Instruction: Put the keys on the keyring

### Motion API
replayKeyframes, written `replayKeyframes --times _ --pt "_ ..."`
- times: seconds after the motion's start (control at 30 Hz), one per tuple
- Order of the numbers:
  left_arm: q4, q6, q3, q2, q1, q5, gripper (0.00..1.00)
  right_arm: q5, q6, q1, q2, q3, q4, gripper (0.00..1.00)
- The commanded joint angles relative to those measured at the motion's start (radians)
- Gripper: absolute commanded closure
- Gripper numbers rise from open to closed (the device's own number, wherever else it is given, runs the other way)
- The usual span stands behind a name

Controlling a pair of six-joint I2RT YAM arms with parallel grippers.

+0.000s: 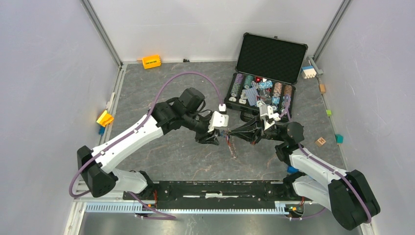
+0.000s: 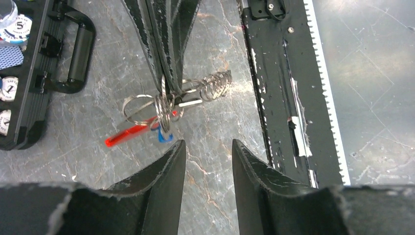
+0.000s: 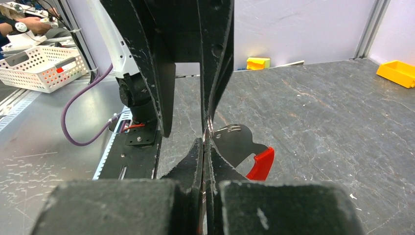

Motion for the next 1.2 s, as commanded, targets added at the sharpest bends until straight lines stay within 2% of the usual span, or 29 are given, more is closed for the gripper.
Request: replayKeyframes --times 0.0,0.23,0.4,0.57,0.93,1.17 --pt "0.091 0.026 0.021 0.038 -0.001 0.053 0.53 0.019 0.002 -0.010 -0.004 0.034 0.033 1.00" --pt "0.119 0.014 0.055 0.076 0.000 0.009 0.55 0.012 0.002 -0.009 -0.006 0.031 0.033 1.00" --pt "0.126 -0.004 0.078 0.091 0.000 0.051 0.56 0.011 0.005 -0.010 -0.002 0.029 0.036 1.00" --pt "0.116 -0.012 0.082 0.102 0.000 0.098 0.65 0.012 0.005 -0.010 -0.004 0.028 0.038 1.00" --pt "0.117 -0.024 0.081 0.116 0.000 0.085 0.85 0.013 0.004 -0.010 -0.009 0.028 0.038 1.00" --pt "0.116 -0.021 0.100 0.148 0.000 0.092 0.92 -0.004 0.036 -0.009 -0.004 0.019 0.091 1.00"
